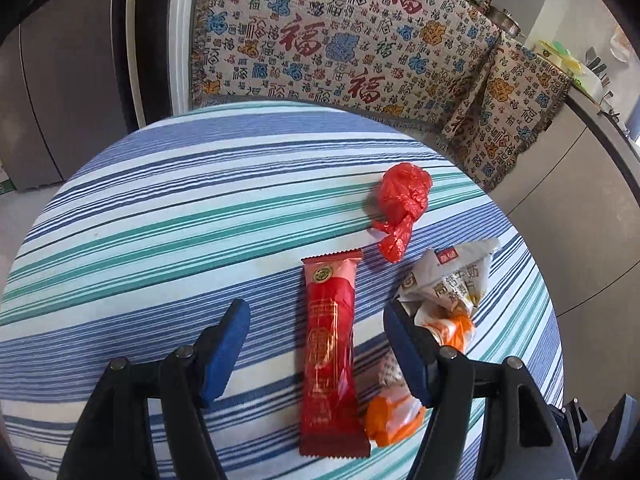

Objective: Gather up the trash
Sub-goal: 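Swing both open grippers back over the table and close the left gripper on the red candy wrapper, then grasp the orange-and-white bag with the right gripper while the left gripper holds the red wrapper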

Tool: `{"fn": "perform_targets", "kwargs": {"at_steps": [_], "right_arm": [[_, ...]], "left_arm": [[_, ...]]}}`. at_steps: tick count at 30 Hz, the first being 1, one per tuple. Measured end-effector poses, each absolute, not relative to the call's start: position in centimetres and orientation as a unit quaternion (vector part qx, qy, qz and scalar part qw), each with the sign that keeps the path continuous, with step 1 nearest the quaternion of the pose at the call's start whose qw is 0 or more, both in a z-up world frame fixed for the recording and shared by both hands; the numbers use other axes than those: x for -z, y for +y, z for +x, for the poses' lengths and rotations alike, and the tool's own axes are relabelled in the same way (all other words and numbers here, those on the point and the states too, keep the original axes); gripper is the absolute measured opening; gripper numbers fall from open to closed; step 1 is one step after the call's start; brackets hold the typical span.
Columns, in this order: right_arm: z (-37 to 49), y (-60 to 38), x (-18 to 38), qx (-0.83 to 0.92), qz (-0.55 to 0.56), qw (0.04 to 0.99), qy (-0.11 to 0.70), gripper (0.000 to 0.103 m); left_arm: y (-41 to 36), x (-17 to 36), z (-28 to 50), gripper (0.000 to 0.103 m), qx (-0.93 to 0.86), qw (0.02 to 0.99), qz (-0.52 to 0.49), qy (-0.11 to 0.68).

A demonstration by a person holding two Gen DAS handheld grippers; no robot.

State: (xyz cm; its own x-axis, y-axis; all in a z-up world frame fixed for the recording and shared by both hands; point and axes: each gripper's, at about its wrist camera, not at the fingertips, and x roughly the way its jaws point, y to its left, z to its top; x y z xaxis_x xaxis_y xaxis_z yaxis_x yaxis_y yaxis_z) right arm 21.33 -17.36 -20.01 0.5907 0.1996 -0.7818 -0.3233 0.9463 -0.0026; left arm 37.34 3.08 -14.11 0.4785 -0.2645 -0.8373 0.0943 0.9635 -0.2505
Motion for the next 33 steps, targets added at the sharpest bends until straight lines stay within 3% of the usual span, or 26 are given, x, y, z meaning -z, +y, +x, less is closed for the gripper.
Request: {"fn": "perform_targets", "kwargs": {"at_steps": [2,3,4,5,16,19,21,22,23,33], "right_arm": [[21.3,-17.3,20.0,-0.146,-0.074,0.889,0.428,0.093],[21.3,-17.3,20.0,-0.146,-0.074,0.889,0.427,0.093],[21.2,-17.3,20.0,-0.146,-0.074,0.889,0.427,0.093],[21.2,-17.3,20.0,-0.147,-0.073,0.889,0.427,0.093],[21.0,-17.5,20.0,-0.147,-0.072,0.889,0.427,0.093],[21.2,-17.5,20.0,-0.145,-0.072,0.889,0.428,0.093],[21.4,-17.5,19.9,-0.142,-0.074,0.889,0.430,0.093],[21.6,-17.4,19.8,-0.137,-0.073,0.888,0.433,0.093],[21.8,-17.2,19.7,-0.131,-0.066,0.886,0.440,0.093],[29.6,-11.0,15.5,-0.116,0.179,0.864,0.457,0.097]], "left_arm": [[2.7,15.4,38.1,0.067,0.114,0.840,-0.087,0.523],[2.7,15.9,38.1,0.059,0.118,0.835,-0.090,0.530],[2.7,15.8,37.8,0.049,0.115,0.841,-0.084,0.522],[2.7,15.8,37.5,0.026,0.121,0.840,-0.083,0.523],[8.8,13.4,25.9,0.026,0.016,0.874,-0.060,0.483],[9.2,14.3,22.9,0.029,0.001,0.876,-0.056,0.480],[9.0,15.0,21.9,0.048,-0.011,0.877,-0.043,0.478],[8.9,15.3,21.5,0.067,-0.019,0.879,-0.033,0.476],[8.8,15.6,21.2,0.074,-0.026,0.881,-0.022,0.472],[9.7,16.4,20.0,0.077,-0.030,0.889,-0.020,0.456]]}}
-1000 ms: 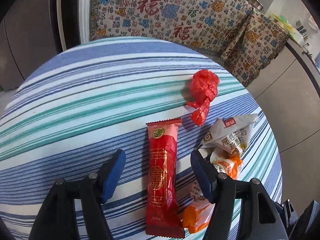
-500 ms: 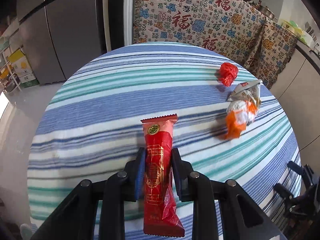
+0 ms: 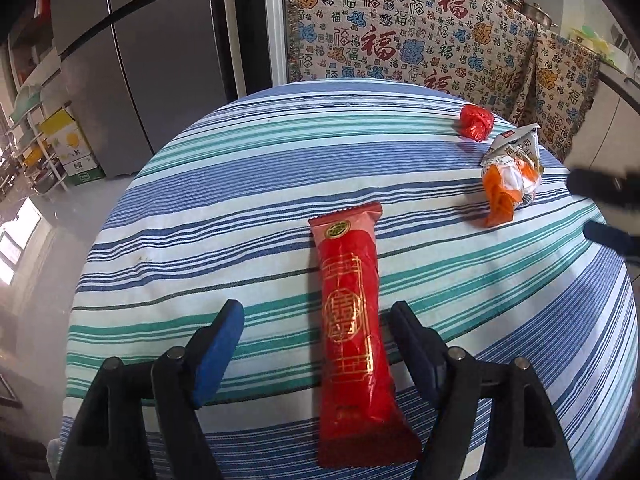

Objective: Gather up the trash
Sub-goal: 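Grasp the orange-and-white bag with the right gripper while the left gripper holds the red wrapper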

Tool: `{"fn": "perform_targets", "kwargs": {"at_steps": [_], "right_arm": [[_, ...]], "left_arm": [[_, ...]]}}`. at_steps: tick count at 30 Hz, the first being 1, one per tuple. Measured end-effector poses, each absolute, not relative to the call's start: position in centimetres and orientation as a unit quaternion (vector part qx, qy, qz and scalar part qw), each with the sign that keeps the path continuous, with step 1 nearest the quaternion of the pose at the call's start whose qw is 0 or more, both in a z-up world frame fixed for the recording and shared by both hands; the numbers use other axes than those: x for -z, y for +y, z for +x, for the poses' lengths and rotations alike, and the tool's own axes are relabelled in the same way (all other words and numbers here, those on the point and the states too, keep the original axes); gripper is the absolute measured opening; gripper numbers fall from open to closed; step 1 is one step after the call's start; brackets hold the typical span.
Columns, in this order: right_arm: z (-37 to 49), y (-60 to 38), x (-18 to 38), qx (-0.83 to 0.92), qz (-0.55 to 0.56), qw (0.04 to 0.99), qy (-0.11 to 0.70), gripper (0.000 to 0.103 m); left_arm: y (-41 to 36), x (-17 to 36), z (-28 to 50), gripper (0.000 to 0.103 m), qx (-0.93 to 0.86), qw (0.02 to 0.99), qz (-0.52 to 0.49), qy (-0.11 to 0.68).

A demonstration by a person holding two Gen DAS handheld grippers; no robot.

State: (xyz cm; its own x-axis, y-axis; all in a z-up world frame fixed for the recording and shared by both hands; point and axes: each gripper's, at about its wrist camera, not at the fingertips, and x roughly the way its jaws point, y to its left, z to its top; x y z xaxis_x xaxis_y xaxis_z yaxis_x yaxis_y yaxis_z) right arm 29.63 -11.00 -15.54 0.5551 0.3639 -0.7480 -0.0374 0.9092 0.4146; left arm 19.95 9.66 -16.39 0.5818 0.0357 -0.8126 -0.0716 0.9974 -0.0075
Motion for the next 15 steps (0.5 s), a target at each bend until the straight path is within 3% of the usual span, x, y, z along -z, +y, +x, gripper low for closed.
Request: {"fn": "perform_targets", "kwargs": {"at_steps": [6,7,8,10,15], "right_arm": [[34.6,-7.8,18.3,-0.026,0.231,0.814,0.533,0.097],[34.7,-7.6,18.5,-0.025,0.224,0.817,0.531,0.084],[34.6,-7.4,18.5,-0.030,0.210,0.820,0.531,0.061],[33.9,-7.1,18.0,-0.053,0.179,0.827,0.530,0.045],[29.9,-7.4,16.5,-0.145,0.038,0.837,0.527,0.042]], "left_arm": [[10.2,16.3,19.6,0.077,-0.023,0.893,-0.040,0.449],[10.3,16.2,19.6,0.077,-0.021,0.893,-0.043,0.448],[10.4,16.3,19.5,0.077,-0.020,0.893,-0.045,0.447],[10.5,16.2,19.5,0.077,-0.016,0.893,-0.049,0.446],[10.1,16.2,19.6,0.077,-0.019,0.892,-0.039,0.449]]}}
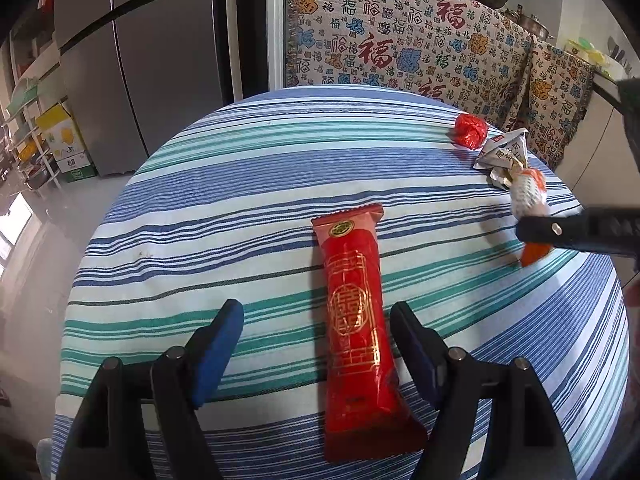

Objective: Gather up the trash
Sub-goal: 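Grasp the orange-and-white bag with the right gripper while the left gripper holds the red wrapper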

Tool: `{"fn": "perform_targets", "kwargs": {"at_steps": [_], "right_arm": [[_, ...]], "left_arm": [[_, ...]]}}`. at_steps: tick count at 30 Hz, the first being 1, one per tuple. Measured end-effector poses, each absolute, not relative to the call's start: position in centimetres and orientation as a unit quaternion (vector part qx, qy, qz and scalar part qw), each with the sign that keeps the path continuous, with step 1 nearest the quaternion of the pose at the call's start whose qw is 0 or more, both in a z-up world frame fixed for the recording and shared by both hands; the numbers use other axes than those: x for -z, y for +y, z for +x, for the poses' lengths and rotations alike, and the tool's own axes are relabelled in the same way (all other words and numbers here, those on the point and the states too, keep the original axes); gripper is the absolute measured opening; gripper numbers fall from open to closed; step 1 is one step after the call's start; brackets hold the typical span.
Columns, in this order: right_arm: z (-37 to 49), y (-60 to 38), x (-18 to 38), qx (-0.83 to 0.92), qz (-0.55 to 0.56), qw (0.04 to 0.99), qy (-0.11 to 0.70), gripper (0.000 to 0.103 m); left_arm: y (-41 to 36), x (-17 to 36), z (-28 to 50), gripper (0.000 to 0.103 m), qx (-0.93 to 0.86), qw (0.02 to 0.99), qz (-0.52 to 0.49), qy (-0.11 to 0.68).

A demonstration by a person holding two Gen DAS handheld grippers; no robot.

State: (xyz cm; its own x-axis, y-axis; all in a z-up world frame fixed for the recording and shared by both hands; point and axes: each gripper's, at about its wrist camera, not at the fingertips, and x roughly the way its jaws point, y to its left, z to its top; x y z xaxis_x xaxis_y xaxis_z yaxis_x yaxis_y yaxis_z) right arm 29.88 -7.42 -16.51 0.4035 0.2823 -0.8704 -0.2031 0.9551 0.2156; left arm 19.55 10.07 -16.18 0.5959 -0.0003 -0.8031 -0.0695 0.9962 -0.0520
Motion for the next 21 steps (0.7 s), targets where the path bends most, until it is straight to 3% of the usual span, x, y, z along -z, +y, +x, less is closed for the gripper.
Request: {"fn": "perform_targets", "kwargs": {"at_steps": [6,10,12,21], "right_arm": [[23.5,-10.4,17.0,-0.206,-0.116,0.822,0.517,0.044],[21.4,-13.6,18.3,-0.200,-0.100,0.827,0.515,0.061],[20.5,-14.8,18.9,-0.199,-0.076,0.838,0.501,0.062],[18.3,-15.8,19.5,-0.158,-0.062,0.876,0.451,0.092]], "left_arm": [[9.6,16.3,19.8,0.078,-0.027,0.890,-0.018,0.454],[9.5,16.4,19.7,0.078,-0.027,0.890,-0.015,0.455],[9.5,16.4,19.5,0.079,-0.025,0.890,-0.013,0.455],[9.6,16.4,17.6,0.080,-0.018,0.889,-0.008,0.457]]}}
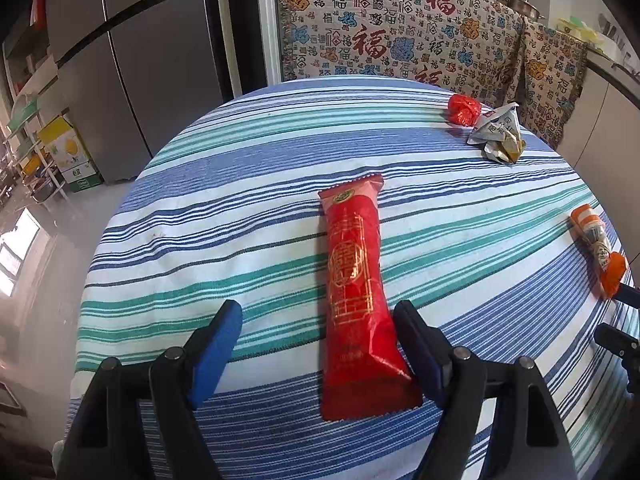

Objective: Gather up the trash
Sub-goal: 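Grasp the orange-and-white bag with the right gripper while the left gripper holds the red wrapper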

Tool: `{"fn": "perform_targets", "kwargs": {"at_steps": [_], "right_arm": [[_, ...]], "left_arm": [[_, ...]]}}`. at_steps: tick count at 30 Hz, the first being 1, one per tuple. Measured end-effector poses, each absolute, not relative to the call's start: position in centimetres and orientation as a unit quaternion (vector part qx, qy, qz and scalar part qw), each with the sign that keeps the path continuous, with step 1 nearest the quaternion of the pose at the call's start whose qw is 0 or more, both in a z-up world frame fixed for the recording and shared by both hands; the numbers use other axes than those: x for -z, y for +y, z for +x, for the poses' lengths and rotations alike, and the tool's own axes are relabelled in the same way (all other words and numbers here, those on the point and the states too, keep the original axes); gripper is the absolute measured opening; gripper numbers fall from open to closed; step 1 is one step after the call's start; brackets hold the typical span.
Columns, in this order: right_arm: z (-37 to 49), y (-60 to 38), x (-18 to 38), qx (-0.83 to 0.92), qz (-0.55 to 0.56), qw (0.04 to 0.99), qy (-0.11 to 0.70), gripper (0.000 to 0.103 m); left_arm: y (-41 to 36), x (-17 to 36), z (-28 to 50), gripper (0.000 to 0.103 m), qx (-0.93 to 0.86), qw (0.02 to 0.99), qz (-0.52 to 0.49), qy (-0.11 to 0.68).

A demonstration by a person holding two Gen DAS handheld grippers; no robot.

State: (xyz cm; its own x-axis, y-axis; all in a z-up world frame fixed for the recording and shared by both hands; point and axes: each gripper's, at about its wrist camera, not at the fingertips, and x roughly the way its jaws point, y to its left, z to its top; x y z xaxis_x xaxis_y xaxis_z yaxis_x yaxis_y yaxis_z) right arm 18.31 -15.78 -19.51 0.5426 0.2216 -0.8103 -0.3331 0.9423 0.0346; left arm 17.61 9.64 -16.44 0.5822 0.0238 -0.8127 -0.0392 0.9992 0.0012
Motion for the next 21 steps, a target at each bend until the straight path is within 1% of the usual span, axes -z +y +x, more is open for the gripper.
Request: {"fn": "perform_targets", "kwargs": {"at_steps": [2,3,8,21], "right_arm": [[18.0,-15.2,19.8,-0.149,-0.079,0.878,0.447,0.098],[17.9,-15.3,19.9,-0.147,-0.072,0.879,0.447,0.099],[17.7,-15.3,20.0,-0.144,-0.071,0.882,0.444,0.100],[18.2,-16.2,19.6,-0.148,-0.062,0.863,0.479,0.100]], "left_arm": [[9.7,16.4,17.5,0.080,-0.012,0.889,-0.007,0.457],[9.7,16.4,17.5,0.080,-0.010,0.889,-0.007,0.457],[9.6,16.4,17.5,0.081,-0.012,0.890,-0.006,0.457],[9.7,16.3,17.5,0.081,-0.001,0.889,-0.006,0.458]]}}
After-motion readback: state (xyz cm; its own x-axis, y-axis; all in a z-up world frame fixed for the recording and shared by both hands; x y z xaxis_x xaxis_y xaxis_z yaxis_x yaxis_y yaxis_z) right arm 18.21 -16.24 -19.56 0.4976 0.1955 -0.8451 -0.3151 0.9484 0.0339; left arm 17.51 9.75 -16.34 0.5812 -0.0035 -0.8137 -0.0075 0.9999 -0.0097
